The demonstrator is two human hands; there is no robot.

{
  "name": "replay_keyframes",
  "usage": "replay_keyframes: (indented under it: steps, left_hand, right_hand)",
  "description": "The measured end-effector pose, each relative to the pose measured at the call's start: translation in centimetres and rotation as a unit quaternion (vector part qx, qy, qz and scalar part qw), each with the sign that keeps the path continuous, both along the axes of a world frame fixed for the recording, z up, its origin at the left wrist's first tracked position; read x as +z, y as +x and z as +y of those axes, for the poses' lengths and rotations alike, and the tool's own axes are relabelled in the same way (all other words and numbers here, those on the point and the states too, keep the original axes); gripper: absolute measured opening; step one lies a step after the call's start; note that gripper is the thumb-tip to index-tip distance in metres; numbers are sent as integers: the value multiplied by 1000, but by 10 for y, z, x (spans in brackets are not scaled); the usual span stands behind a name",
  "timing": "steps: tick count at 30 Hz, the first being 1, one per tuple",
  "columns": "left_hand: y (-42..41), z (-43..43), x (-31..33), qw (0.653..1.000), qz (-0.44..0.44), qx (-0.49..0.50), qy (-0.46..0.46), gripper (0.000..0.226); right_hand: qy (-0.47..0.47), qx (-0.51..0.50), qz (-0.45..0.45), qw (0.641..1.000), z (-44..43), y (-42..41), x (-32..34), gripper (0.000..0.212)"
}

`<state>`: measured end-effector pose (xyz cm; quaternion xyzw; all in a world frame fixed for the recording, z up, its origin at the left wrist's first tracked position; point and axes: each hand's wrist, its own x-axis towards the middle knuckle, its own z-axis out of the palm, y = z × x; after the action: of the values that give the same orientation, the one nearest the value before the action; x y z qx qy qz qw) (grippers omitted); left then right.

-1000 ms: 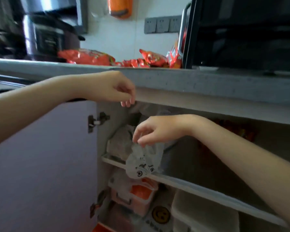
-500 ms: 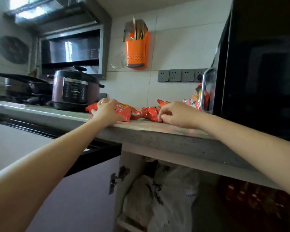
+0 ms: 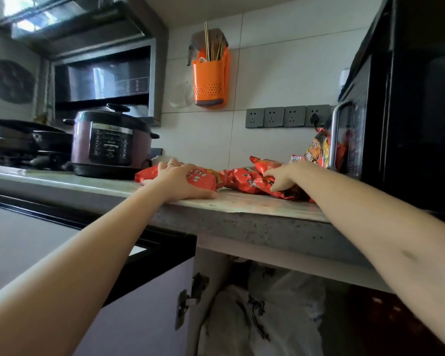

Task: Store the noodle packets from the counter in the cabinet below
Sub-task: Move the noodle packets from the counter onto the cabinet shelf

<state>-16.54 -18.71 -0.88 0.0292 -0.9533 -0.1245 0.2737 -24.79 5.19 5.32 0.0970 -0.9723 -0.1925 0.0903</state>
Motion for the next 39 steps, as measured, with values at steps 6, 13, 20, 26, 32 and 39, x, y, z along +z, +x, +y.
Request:
replay_keyframes:
  steps: [6, 13, 20, 26, 32, 39]
  left_hand:
    - [4, -2, -1, 997, -56, -40, 39, 95]
    - [9, 4, -2, 997, -1, -44, 68, 70]
    - [30, 8, -13, 992, 74, -52, 86, 63]
    - [52, 26, -17, 986, 67, -107, 112, 62]
    - [84, 59, -22, 959, 77, -231, 147, 77]
    - [118, 104, -45, 979, 80, -184, -46, 98]
  right_hand:
    - [-17, 61, 128, 990, 12, -1, 0, 46]
    - [-186, 76, 272, 941, 24, 3, -2, 25]
    - [-360, 235, 441, 788, 18, 41, 4, 22]
    - [-294, 339, 505, 737, -10, 85, -9, 20]
    - [-389, 276, 540, 693, -1, 103, 5, 17]
    - [-118, 444, 483, 746, 13, 146, -16, 26]
